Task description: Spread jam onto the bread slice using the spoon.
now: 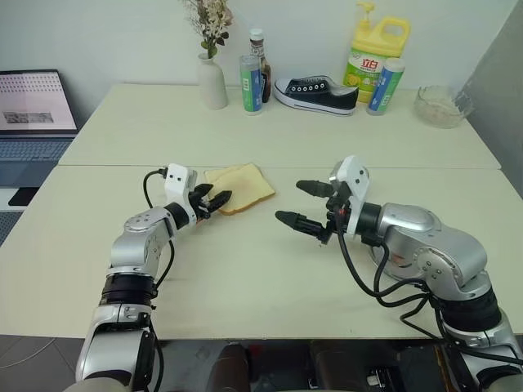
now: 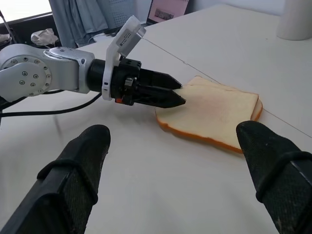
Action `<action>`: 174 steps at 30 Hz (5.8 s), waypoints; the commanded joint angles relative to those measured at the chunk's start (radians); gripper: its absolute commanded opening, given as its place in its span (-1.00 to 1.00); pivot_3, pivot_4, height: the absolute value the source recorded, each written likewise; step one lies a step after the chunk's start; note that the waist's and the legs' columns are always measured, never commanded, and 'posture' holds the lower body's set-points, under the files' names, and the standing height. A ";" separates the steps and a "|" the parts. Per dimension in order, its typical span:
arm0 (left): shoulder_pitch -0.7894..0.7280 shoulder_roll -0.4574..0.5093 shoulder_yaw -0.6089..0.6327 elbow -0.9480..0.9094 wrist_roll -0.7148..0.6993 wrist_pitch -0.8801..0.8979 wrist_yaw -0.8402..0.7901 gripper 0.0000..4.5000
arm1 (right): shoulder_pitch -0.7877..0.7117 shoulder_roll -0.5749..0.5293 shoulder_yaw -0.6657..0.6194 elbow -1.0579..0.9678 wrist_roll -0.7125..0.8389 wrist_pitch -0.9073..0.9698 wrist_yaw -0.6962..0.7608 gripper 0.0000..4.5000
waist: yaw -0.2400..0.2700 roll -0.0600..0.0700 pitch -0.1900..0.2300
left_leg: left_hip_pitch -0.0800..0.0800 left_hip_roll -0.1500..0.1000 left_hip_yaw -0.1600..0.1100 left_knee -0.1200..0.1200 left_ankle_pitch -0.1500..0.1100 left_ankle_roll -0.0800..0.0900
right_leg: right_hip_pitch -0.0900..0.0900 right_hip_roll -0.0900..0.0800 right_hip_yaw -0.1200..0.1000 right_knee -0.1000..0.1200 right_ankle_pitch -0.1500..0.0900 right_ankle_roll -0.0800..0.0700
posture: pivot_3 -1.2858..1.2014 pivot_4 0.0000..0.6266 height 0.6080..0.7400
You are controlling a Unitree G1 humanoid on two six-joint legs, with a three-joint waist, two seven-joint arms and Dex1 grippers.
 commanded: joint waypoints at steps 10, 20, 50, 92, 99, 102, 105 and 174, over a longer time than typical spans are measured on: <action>-0.057 0.014 0.008 0.034 0.030 -0.053 -0.029 -0.98 | 0.004 0.000 -0.047 -0.025 0.002 -0.001 -0.003 1.00 | 0.000 0.000 0.000 | 0.000 0.000 0.000 0.000 0.000 0.000 | 0.000 0.000 0.000 0.000 0.000 0.000 | 0.03 -0.52 1.00; -0.101 0.041 0.032 -0.008 0.025 -0.073 -0.014 -0.98 | 0.010 -0.006 -0.068 -0.023 0.002 0.002 -0.003 1.00 | 0.000 0.000 0.000 | 0.000 0.000 0.000 0.000 0.000 0.000 | 0.000 0.000 0.000 0.000 0.000 0.000 | 0.03 -0.52 1.00; -0.121 -0.008 0.008 0.223 0.061 -0.081 -0.083 0.57 | 0.029 -0.011 -0.082 -0.032 0.002 0.010 -0.009 1.00 | 0.000 0.000 0.000 | 0.000 0.000 0.000 0.000 0.000 0.000 | 0.000 0.000 0.000 0.000 0.000 0.000 | 0.03 -0.52 1.00; 0.103 0.081 -0.425 -0.367 0.074 0.086 -0.274 -1.00 | 0.339 -0.381 -0.491 -0.370 0.629 0.250 -0.097 1.00 | 0.003 0.001 0.000 | 0.008 0.001 0.000 0.000 0.000 0.000 | 0.009 0.002 0.002 -0.002 -0.002 0.004 | 0.03 -0.52 1.00; 0.020 -0.033 -0.410 -0.233 0.145 0.000 -0.198 -1.00 | 0.363 -0.391 -0.463 -0.359 0.607 0.215 -0.111 1.00 | 0.012 0.000 0.000 | 0.006 -0.001 0.001 0.002 0.000 0.000 | 0.008 0.001 0.002 -0.004 -0.002 0.004 | 0.03 -0.52 1.00; 0.000 -0.062 -0.394 -0.196 0.162 -0.019 -0.170 -1.00 | 0.372 -0.397 -0.458 -0.355 0.600 0.203 -0.111 1.00 | 0.011 0.000 -0.001 | 0.006 -0.001 0.001 0.001 0.000 0.000 | 0.008 0.001 0.002 -0.003 -0.002 0.004 | 0.03 -0.52 1.00; -0.010 -0.071 -0.388 -0.167 0.182 -0.033 -0.152 -1.00 | 0.383 -0.403 -0.456 -0.352 0.592 0.192 -0.109 1.00 | 0.011 0.000 0.000 | 0.006 -0.001 0.001 0.001 0.000 0.000 | 0.008 0.001 0.002 -0.003 -0.002 0.004 | 0.03 -0.52 1.00; -0.092 0.011 -0.391 -0.596 0.026 -0.032 -0.445 1.00 | 0.256 -0.228 -0.707 0.833 0.307 0.098 0.112 0.92 | -0.005 0.004 -0.002 | 0.008 0.000 0.004 -0.001 0.000 0.001 | 0.008 0.002 0.005 -0.004 0.000 0.001 | 0.03 -0.52 1.00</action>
